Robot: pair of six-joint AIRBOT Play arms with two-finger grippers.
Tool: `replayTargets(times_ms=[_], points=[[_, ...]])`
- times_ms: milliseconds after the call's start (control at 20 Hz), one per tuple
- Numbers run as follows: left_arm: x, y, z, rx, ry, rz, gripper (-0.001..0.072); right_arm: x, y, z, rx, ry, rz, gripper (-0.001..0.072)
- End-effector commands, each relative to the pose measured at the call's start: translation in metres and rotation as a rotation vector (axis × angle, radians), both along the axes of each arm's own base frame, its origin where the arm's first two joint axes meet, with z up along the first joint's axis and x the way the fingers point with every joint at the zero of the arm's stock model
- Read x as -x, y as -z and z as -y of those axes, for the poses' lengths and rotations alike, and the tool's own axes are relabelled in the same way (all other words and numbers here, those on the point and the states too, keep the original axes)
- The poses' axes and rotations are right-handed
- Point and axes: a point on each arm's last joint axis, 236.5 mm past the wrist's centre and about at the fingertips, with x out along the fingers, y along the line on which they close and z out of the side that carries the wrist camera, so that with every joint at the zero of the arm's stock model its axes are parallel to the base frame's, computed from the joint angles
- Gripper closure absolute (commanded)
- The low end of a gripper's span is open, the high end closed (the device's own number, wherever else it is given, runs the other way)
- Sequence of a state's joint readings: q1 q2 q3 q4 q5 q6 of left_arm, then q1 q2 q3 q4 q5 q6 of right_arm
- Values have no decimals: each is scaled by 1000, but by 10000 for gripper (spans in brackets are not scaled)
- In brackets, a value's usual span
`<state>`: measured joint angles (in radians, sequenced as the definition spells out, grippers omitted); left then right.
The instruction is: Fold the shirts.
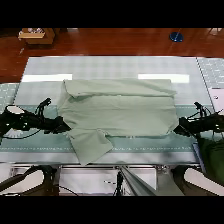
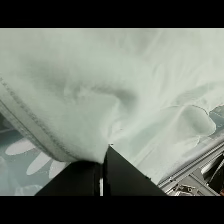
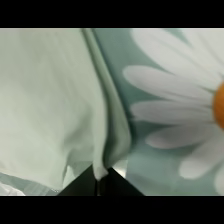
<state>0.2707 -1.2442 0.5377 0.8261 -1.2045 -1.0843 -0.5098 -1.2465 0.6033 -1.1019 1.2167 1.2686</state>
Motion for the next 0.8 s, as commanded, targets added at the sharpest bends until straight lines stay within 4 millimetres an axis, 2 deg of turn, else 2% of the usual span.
replayTargets(times_ms=[0, 100, 200, 250, 350, 450, 550, 650, 750], points=[[-1, -1, 0, 0, -1, 2, 679, -14, -5, -11, -25, 22, 33, 687], [-2, -4, 0, 2, 4, 11, 679, -26, -27, -6, -3, -8, 101, 687], [-7, -20, 1, 14, 23, 44, 679, -48, -63, 3, 50, -26, 220, 687], [-14, -33, 4, 28, 30, 79, 679, -58, -83, 8, 82, -30, 284, 687], [-33, -72, 13, 81, 13, 183, 679, -74, -123, 17, 150, -35, 410, 688], [-56, -118, 22, 144, -22, 314, 679, -86, -148, 19, 173, -21, 494, 688], [-75, -153, 23, 155, -42, 425, 679, -98, -159, 12, 133, 14, 546, 688], [-90, -173, 20, 146, -47, 490, 679, -114, -165, 11, 138, 39, 606, 689], [-115, -186, 7, 96, -103, 573, 679, -132, -165, 13, 168, 55, 651, 689]])
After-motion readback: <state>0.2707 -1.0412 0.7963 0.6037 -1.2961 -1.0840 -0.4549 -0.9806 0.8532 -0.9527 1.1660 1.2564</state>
